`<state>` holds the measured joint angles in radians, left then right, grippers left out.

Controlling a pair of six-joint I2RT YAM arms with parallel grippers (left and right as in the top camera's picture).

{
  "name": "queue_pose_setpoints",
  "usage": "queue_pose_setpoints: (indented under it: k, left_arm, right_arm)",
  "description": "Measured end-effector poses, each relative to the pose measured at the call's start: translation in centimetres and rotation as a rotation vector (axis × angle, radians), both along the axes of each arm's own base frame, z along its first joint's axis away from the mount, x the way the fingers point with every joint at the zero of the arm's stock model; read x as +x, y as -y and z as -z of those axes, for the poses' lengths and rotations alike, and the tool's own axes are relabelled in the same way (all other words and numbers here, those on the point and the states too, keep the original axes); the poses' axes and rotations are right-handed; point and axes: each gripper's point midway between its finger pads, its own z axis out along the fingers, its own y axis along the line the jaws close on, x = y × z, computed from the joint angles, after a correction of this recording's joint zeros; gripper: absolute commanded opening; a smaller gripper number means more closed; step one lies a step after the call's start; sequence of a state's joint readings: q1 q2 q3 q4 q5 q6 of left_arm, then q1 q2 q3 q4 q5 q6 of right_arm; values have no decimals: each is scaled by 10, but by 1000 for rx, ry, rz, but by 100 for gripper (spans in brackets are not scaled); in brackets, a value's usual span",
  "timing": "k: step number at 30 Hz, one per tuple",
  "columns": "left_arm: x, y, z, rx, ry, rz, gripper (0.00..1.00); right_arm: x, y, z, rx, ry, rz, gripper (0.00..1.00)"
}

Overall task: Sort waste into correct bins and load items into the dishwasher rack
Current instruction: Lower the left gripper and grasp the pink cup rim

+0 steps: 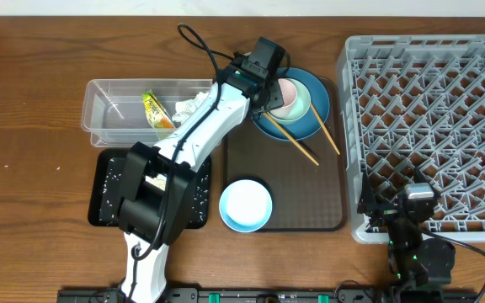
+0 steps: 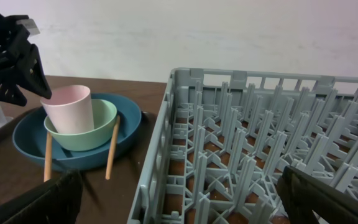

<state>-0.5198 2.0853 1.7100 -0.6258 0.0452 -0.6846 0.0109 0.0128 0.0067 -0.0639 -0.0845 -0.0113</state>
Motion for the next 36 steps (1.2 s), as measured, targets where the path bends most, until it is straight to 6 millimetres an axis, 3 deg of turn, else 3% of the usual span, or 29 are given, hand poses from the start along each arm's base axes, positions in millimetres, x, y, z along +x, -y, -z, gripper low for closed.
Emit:
queue_pose_setpoints:
  k: [5, 10, 36]
  left_arm:
    - [0, 0, 0, -1, 2, 0, 44]
    - [1, 1, -1, -4, 5, -1, 36]
    - [3, 10, -3, -17, 30, 13, 37]
  right_arm:
    - [0, 0, 0, 0, 0, 0, 99]
    - [0, 0, 0, 0, 0, 0, 99]
    - [0, 0, 0, 0, 0, 0, 99]
